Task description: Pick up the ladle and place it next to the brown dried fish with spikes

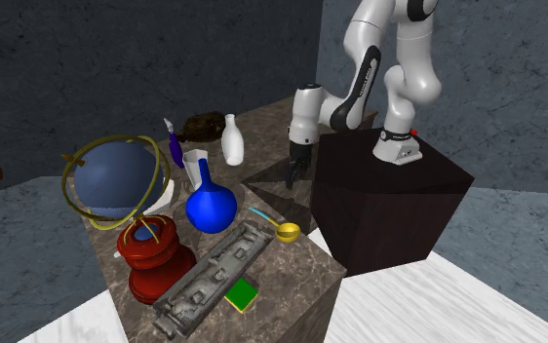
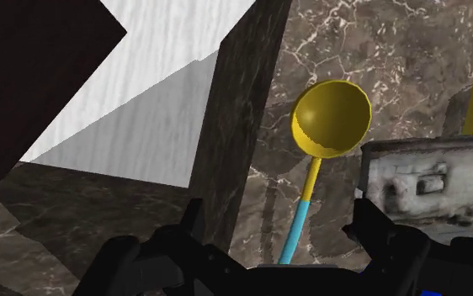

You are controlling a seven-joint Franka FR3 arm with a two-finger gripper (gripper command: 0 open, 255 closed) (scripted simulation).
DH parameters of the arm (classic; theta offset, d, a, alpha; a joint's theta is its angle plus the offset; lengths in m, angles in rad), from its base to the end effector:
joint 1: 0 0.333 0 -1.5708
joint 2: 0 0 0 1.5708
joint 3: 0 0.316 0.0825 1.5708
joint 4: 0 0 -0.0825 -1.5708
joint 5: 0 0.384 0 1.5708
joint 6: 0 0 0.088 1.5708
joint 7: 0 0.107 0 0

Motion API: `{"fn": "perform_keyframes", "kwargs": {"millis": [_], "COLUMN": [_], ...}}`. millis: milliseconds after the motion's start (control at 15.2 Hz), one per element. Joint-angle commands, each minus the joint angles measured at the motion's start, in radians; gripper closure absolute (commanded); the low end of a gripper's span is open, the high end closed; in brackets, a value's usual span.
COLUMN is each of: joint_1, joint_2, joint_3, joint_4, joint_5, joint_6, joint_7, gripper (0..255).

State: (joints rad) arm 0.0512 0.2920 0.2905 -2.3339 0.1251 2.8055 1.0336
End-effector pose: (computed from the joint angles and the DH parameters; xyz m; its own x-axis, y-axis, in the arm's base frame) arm 0.5079 0.1763 0.2348 0.6805 -0.7320 -0.0340 -0.7188 -0.6578 -0.2251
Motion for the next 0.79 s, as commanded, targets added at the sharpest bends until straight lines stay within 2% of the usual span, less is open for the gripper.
{"fn": "perform_keyframes", "kwargs": {"millis": [0,462,594,726], "joint_1": [0.03,0.137,0.16,0.164], "joint_2": [0.081,0.36,0.44,0.459], "joint_3": [-0.027,-0.116,-0.134,-0.137], "joint_4": [0.05,0.288,0.368,0.383], "joint_5": [-0.023,-0.035,-0.027,-0.027], "joint_6": [0.035,0.096,0.1,0.105], "joint_7": [0.058,0.207,0.24,0.243], "gripper": [0,0,0,0]}}
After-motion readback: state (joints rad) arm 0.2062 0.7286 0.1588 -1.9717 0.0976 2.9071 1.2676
